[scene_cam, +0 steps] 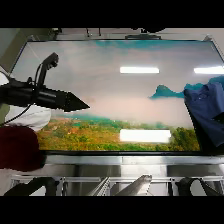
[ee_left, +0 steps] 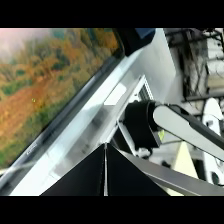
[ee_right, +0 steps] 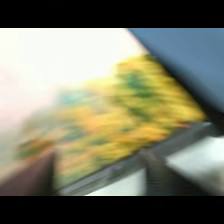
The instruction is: Fold the shirts.
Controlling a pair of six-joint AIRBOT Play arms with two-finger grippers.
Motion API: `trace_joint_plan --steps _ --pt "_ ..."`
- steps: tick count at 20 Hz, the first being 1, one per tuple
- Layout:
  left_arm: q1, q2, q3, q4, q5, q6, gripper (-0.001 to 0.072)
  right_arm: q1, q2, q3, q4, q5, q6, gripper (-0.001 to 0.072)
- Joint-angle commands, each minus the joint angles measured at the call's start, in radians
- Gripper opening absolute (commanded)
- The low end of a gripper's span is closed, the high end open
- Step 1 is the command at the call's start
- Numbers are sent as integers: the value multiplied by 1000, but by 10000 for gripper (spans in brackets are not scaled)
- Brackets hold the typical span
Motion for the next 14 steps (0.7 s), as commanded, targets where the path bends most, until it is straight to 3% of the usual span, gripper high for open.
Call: trace_joint_plan --steps 1,2,7,11,14 --pt "4 188 -110 5 115 -35 1 256 36 1 215 -59 -25 90" --pt "4 235 -162 5 114 -35 2 352 36 0 235 -113 -14 20" --pt "4 377 -381 3 187 -43 2 797 -13 -12 191 -394 -14 19" --pt "4 412 -413 4 189 -40 2 875 -99 -12 199 -403 -15 19" --pt "4 416 -412 5 185 -40 3 877 -132 -12 242 -238 -15 19"
